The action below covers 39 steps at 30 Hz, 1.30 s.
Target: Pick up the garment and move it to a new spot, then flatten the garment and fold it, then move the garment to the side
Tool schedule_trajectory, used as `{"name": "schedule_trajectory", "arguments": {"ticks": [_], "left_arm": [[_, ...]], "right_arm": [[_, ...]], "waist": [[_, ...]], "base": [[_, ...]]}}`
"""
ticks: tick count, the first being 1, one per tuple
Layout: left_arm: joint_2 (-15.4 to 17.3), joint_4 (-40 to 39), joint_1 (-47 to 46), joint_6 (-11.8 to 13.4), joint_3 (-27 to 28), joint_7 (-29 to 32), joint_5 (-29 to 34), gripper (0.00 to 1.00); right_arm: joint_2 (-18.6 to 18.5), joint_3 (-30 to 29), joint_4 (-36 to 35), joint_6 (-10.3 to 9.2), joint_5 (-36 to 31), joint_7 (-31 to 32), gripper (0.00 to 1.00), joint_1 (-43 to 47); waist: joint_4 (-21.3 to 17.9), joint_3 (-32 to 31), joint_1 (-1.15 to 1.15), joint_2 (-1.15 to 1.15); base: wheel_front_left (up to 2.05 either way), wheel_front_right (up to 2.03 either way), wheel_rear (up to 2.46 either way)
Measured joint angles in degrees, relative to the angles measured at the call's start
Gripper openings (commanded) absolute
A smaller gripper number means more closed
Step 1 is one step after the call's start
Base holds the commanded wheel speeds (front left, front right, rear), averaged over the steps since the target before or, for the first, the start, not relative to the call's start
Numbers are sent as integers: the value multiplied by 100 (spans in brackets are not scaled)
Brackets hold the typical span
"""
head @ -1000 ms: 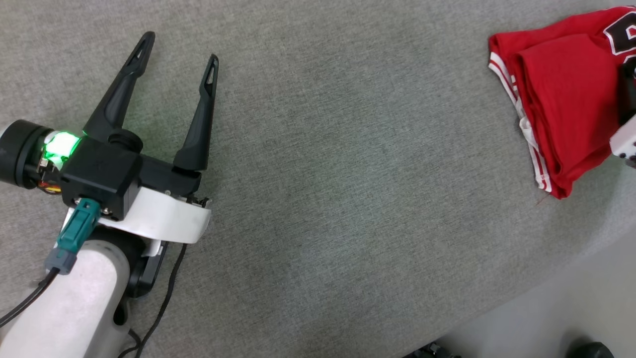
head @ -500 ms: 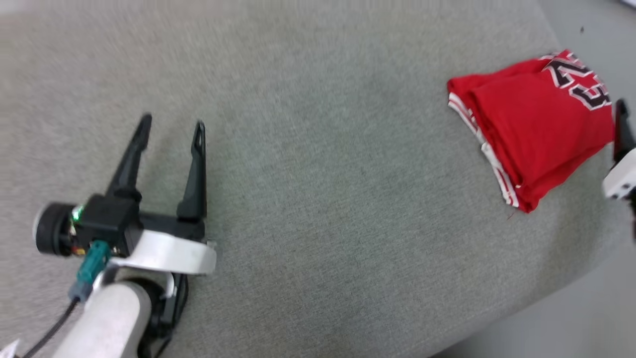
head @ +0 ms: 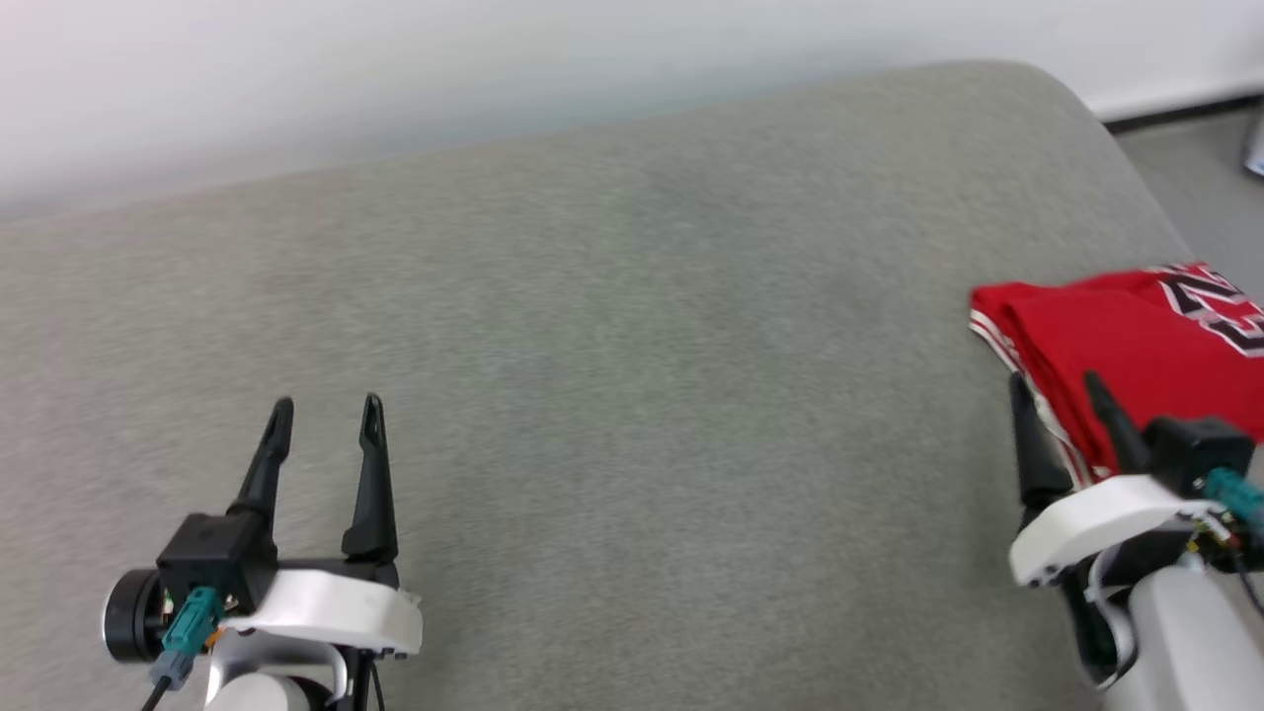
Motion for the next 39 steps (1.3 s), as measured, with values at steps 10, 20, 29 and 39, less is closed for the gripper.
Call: {"name": "schedule_trajectory", "arguments": {"ticks": [10, 20, 29, 39], "left_arm": [[-8, 283, 347, 9, 125, -112, -119, 100], [-16, 455, 690, -8, 34, -137, -99, 100], [8, 561, 799, -1, -33, -136, -81, 100], [-5, 599, 781, 9, -35, -142, -84, 100]], "right_arm": [[402, 307, -1811, 0, -271, 520, 100, 865], [480, 225, -3143, 0, -421, 1121, 100, 1757], [545, 207, -3726, 0, -489, 1417, 100, 2153], [578, 211, -3835, 0, -509, 1472, 100, 2174]], "waist": [[737, -503, 0, 0], [1042, -1062, 0, 0], [1036, -1201, 0, 0], [1042, -1175, 1, 0]], "base": [[0, 0, 0], [0, 0, 0], [0, 0, 0], [0, 0, 0]]}}
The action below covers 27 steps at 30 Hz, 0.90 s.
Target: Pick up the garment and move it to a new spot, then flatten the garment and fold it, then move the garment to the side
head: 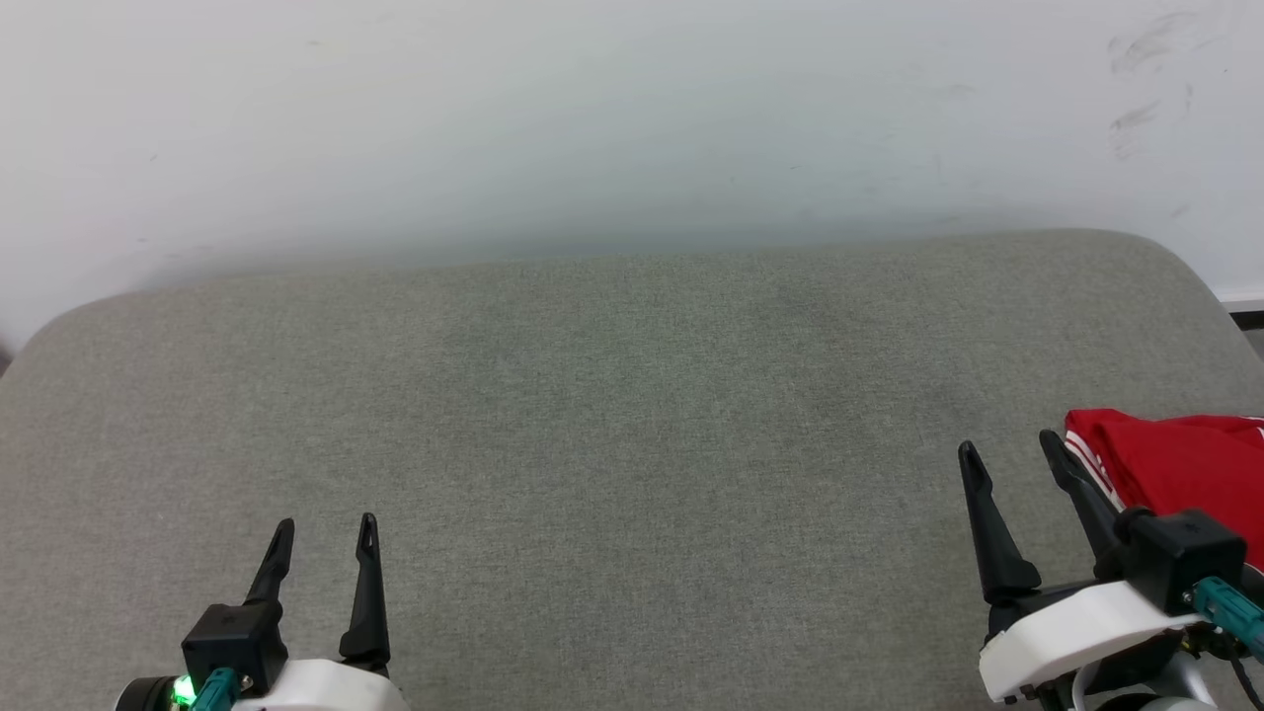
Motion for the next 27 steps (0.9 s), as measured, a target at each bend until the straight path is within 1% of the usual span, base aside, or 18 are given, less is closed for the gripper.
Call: {"name": "schedule_trajectory", "arguments": {"ticks": [6, 7, 11, 27], "left_arm": [[-5, 32, -37, -20, -7, -19, -1, 100], [-11, 46, -38, -29, -12, -16, -8, 0], [-135, 186, 76, -45, -66, 16, -76, 0], [-471, 419, -48, -556, 411, 409, -1443, 0]], "right_arm": [[9, -3, -1, 0, 1, -1, 100, 0], [9, 0, 10, 0, 1, -3, 0, 1], [8, 10, 188, 0, 83, -3, 0, 83], [-30, -25, 566, 0, 1945, 35, 0, 26]], "waist": [[2, 7, 0, 0], [2, 7, 0, 0], [6, 11, 0, 0], [58, 32, 0, 0]], "base": [[0, 0, 0], [0, 0, 0], [0, 0, 0], [0, 0, 0]]}}
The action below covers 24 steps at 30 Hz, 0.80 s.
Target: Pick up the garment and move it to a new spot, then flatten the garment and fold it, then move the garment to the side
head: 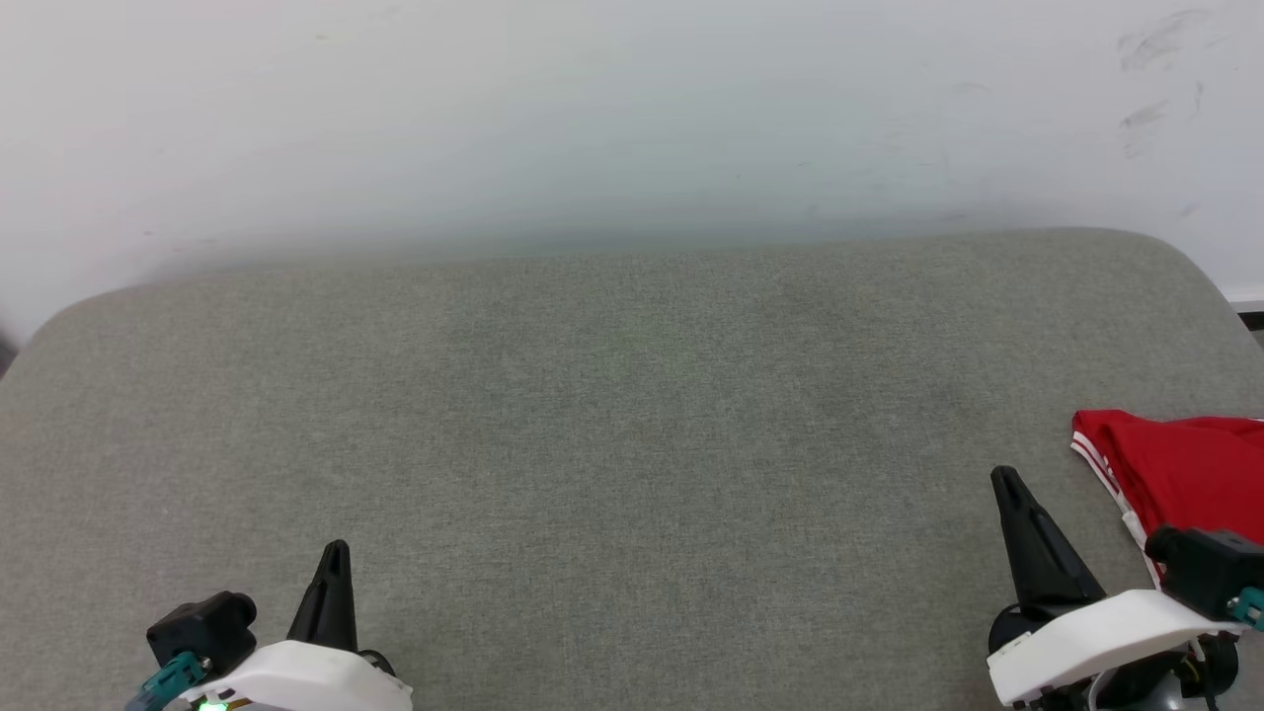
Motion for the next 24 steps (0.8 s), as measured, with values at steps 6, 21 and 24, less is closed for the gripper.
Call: {"name": "schedule_trajectory", "arguments": {"ticks": [6, 21, 24], "left_arm": [[-114, 92, -36, -175, 163, 119, -454, 0], [-419, 264, -235, -573, 578, 446, -1507, 0], [-454, 294, -242, -633, 649, 497, -1685, 0]], "right_arm": [[-18, -19, 112, -1, 602, 10, 0, -69], [-51, -98, 399, -1, 2019, 62, 0, -198], [-53, -112, 446, -1, 2251, 67, 0, -242]], "waist": [[20, 8, 0, 0], [71, 29, 0, 0], [81, 33, 0, 0]], "base": [[0, 0, 0], [0, 0, 0], [0, 0, 0]]}}
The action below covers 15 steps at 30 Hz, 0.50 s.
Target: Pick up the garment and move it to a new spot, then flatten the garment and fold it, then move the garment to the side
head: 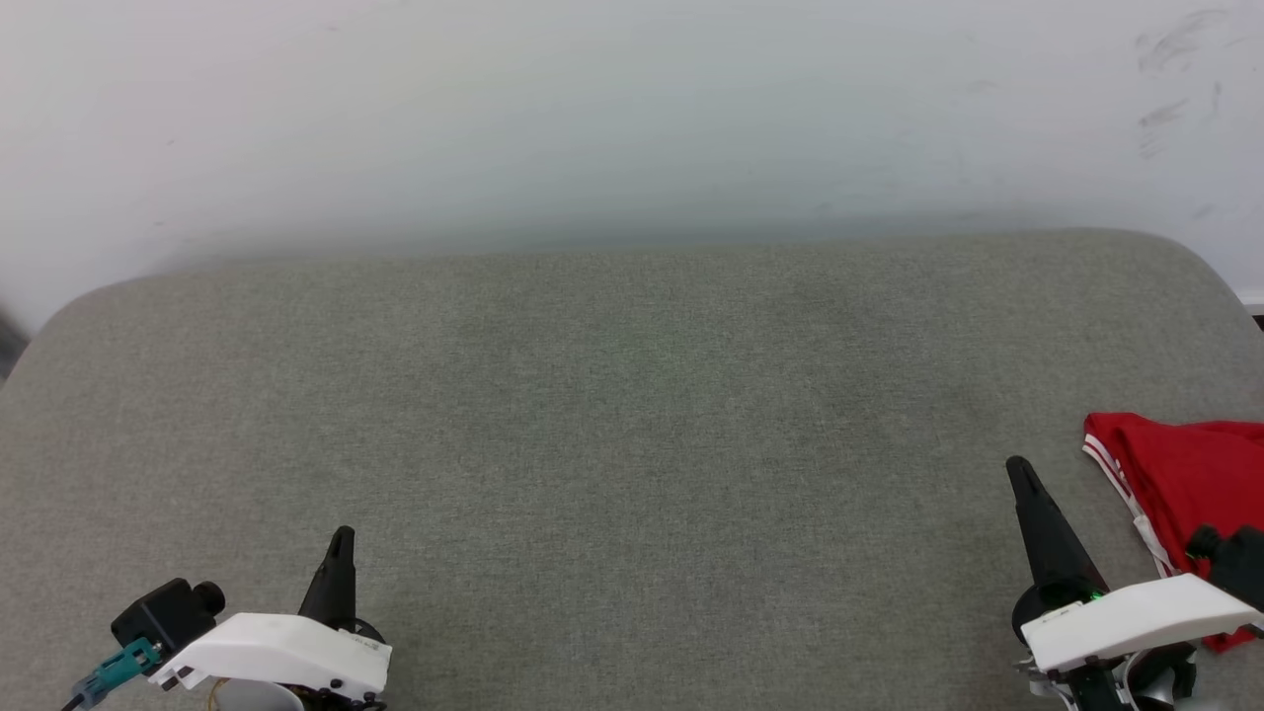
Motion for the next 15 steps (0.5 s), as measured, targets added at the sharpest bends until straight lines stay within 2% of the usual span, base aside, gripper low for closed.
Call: {"name": "schedule_trajectory", "arguments": {"ticks": [15], "left_arm": [[-225, 121, -118, -321, 333, 252, -808, 0]], "right_arm": [[-13, -79, 222, 0, 1083, 71, 0, -113]], "waist": [[48, 20, 0, 0]], "base": [[0, 0, 0]]}}
